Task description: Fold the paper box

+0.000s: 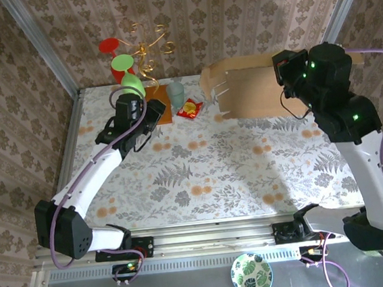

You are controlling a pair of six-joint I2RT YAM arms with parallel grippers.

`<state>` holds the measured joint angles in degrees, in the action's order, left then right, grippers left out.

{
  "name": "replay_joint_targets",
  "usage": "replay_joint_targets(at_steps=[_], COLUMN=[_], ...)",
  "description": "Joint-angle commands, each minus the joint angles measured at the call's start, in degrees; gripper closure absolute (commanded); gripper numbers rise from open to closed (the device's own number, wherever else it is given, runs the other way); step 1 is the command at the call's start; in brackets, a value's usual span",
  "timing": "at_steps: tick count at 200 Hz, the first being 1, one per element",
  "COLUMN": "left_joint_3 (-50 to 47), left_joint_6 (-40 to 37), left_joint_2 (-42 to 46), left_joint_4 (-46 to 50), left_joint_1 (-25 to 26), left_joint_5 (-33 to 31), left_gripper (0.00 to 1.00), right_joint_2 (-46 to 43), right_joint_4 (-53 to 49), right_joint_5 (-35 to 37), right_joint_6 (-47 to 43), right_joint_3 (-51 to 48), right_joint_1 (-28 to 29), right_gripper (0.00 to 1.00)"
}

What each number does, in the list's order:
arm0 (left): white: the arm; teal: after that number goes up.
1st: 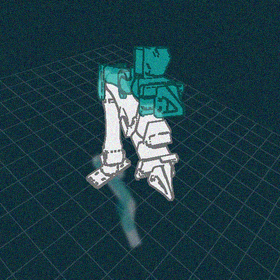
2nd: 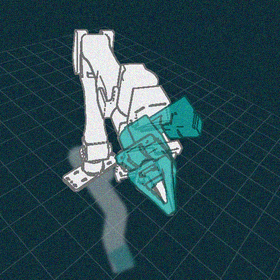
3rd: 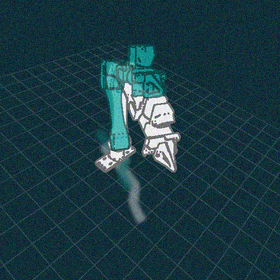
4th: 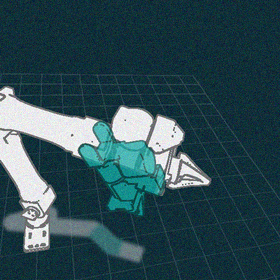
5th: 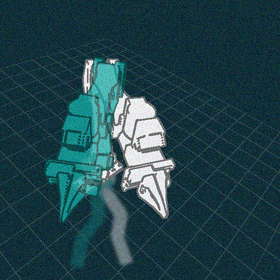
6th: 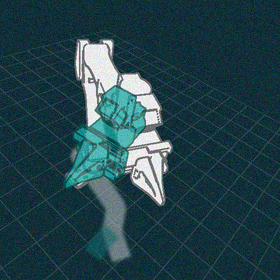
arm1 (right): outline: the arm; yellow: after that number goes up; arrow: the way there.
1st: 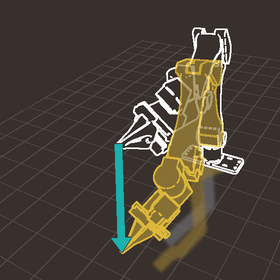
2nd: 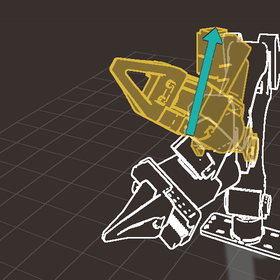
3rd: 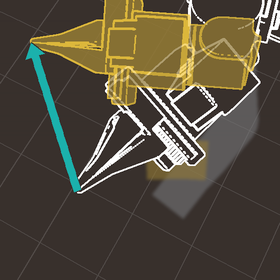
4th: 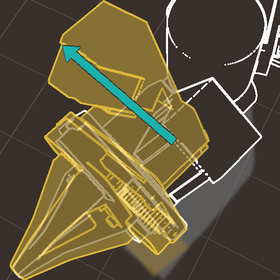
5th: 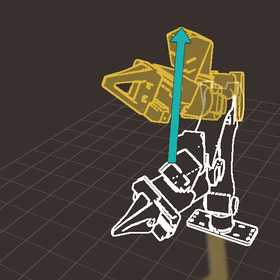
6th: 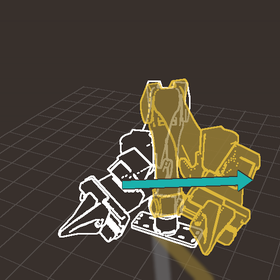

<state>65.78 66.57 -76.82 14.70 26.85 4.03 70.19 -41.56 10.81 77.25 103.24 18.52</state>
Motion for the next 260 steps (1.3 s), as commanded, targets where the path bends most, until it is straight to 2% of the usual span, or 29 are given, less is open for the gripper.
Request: replay_joint_targets(at_steps=[1,35,64,108,156,192,260], left_joint_3=[3.6,7.32,8.95,16.97,31.01,41.52,39.5], left_joint_6=[-2.03,-2.71,-2.76,-2.34,-5.05,-7.27,-4.41], left_joint_2=[-0.16,-1.49,-1.19,-5.53,-18.31,-27.67,-29.98], left_joint_4=[5.58,10.04,9.48,8.23,8.84,13.66,12.9], left_joint_1=[-0.36,-0.31,-0.31,0.98,2.83,4.24,6.02], left_joint_5=[-0.72,1.17,3.95,6.0,7.66,9.7,11.87], left_gripper=[0.56,0.56,0.56,0.54,0.53,0.52,0.51], right_joint_2=[8.98,26.51,31.89,30.59,27.92,27.62,26.57], right_joint_4=[-6.95,-5.49,0.01,6.84,12.5,13.52,14.14], right_joint_5=[1.46,-10.21,-14.29,-15.11,-16.7,-18.69,-19.88], right_joint_6=[7.21,13.23,12.6,12.99,14.26,14.94,15.21], right_joint_3=[2.47,8.67,8.41,-0.09,-8.14,-10.27,-13.05], right_joint_1=[-2.09,-6.81,-6.71,-6.22,-6.29,-6.35,-5.54], right_gripper=[1.0,1.0,1.0,1.0,1.0,1.0,1.0])
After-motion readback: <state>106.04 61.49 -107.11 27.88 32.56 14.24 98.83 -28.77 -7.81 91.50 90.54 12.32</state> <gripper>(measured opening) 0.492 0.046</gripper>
